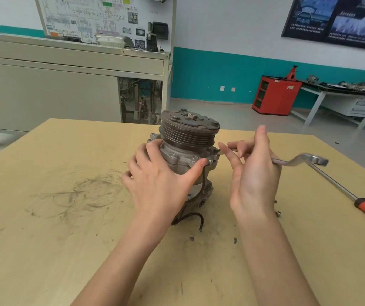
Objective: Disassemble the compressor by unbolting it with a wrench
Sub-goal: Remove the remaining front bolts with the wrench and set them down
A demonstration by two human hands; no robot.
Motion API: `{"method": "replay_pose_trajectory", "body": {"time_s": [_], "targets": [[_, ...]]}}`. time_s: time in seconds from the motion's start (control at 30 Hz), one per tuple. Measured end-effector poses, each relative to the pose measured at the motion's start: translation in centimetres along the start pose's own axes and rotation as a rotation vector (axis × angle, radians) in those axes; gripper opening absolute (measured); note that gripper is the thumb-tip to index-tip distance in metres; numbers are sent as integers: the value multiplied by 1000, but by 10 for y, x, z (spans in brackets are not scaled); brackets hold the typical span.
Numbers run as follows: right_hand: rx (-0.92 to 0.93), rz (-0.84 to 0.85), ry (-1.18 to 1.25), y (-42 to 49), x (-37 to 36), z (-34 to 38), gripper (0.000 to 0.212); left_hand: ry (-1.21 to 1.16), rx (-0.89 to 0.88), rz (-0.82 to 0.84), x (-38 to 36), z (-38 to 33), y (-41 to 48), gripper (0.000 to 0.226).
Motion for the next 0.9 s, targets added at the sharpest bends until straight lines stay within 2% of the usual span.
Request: {"method": "replay_pose_trajectory", "body": {"time_s": [0.1, 0.23, 0.3, 0.37, 0.43, 0.53, 0.63, 0.7, 0.77, 0.87, 0.9], "targets": [[96, -46, -129, -6, 4, -7, 65, -7, -1, 9, 0, 0, 0, 98], [243, 0, -276, -15, -1, -21, 51, -16, -6, 6, 0, 0, 0, 97], [244, -5, -207, -13, 0, -25, 51, -22, -11, 4, 0, 0, 0, 97], [218, 33, -22, -2, 10, -26, 57, -33, -14, -3, 0, 0, 0, 96], [113, 117, 244, 17, 26, -27, 61, -40, -13, -7, -1, 0, 1, 95], [-276, 227, 594, 61, 43, -36, 58, -43, -20, -20, -1, -1, 1, 93], [-665, 366, 789, 98, 33, -57, 53, -35, -22, -32, -1, 0, 1, 94], [-871, 471, 820, 111, 20, -71, 44, -25, -23, -37, -1, 1, 1, 94], [-935, 524, 752, 117, 13, -76, 19, -15, -23, -42, -1, 1, 0, 95], [-865, 563, 613, 122, 11, -67, 26, -2, -22, -50, -2, 1, -1, 94], [-803, 545, 515, 123, 12, -60, 37, 0, -24, -50, -2, 0, -1, 95]]}}
Point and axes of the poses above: each hand's wrist, its own y-axis towards the middle knuckle, its own x-axis out of the back of the hand, z = x × y, the point moved 2 cm from there along y, towards the middle knuckle, and after that the axes turned 8 degrees about z, right-handed, at the moved point
